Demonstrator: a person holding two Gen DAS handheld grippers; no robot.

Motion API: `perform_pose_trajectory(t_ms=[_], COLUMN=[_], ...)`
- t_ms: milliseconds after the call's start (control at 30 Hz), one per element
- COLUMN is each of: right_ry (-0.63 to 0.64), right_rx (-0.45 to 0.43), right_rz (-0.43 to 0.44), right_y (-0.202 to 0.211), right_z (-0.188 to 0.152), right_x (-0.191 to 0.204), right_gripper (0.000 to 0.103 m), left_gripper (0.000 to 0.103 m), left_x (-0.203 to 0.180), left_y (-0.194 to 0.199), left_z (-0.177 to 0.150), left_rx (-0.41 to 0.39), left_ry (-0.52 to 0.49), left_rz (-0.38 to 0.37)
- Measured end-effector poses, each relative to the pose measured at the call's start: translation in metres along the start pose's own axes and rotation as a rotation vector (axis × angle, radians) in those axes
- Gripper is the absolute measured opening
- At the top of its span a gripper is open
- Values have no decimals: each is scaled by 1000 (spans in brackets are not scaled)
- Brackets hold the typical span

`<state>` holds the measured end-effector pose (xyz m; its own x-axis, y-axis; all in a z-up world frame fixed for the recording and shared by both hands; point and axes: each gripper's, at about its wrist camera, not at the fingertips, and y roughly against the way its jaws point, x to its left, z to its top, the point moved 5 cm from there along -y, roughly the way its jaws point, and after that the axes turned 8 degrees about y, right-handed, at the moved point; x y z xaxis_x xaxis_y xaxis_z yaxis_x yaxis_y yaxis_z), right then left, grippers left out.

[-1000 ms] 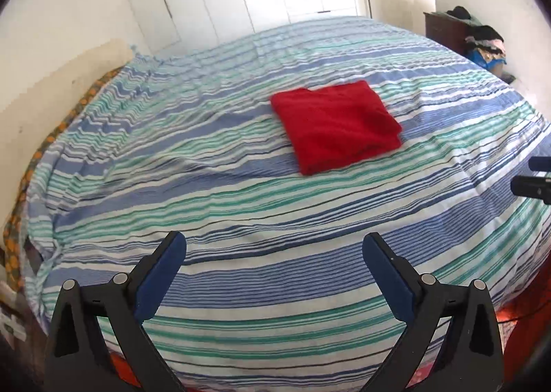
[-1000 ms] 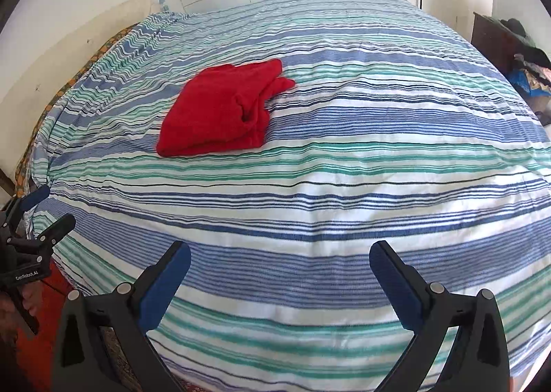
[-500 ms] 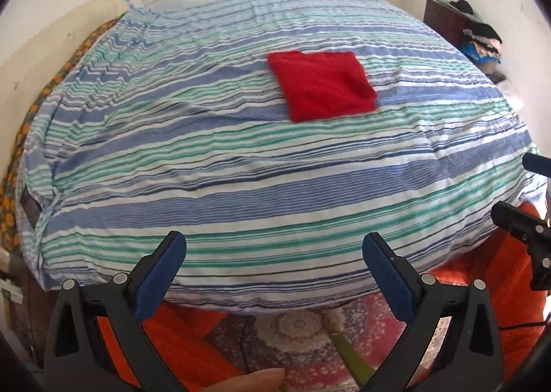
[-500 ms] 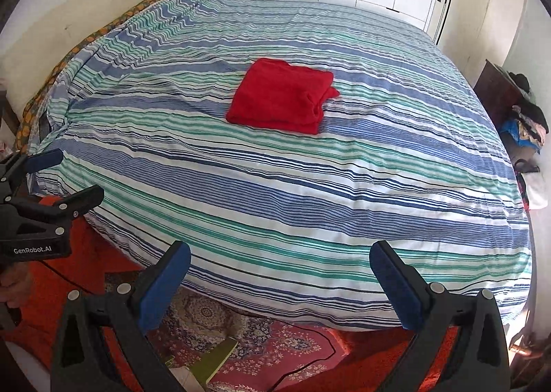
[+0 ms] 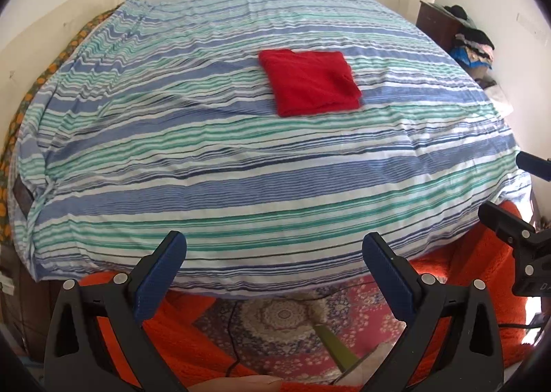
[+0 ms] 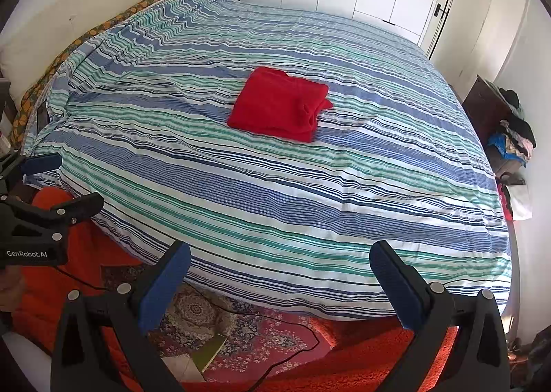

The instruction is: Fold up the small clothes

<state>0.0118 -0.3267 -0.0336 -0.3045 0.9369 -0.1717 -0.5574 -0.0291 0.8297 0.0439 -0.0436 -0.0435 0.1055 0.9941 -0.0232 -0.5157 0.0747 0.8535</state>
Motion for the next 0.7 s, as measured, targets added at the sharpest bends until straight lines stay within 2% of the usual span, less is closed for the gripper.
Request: perform_pose_trajectory(t_ms=[200, 400, 700], right_ry=[16, 36, 25], right_rx=[-17, -27, -25], right_rz=[-13, 12, -30], right_y=[5, 16, 24], right_z=[4, 12, 14], right_x=[3, 9, -3], right_gripper=[102, 102, 102], left_gripper=[102, 102, 102], left_x=[3, 9, 7], left_y=[3, 9, 12], left_z=[0, -2, -3], left_rx=[-10, -9, 1], left_ry=[-2, 7, 6], left_rz=[20, 51, 52])
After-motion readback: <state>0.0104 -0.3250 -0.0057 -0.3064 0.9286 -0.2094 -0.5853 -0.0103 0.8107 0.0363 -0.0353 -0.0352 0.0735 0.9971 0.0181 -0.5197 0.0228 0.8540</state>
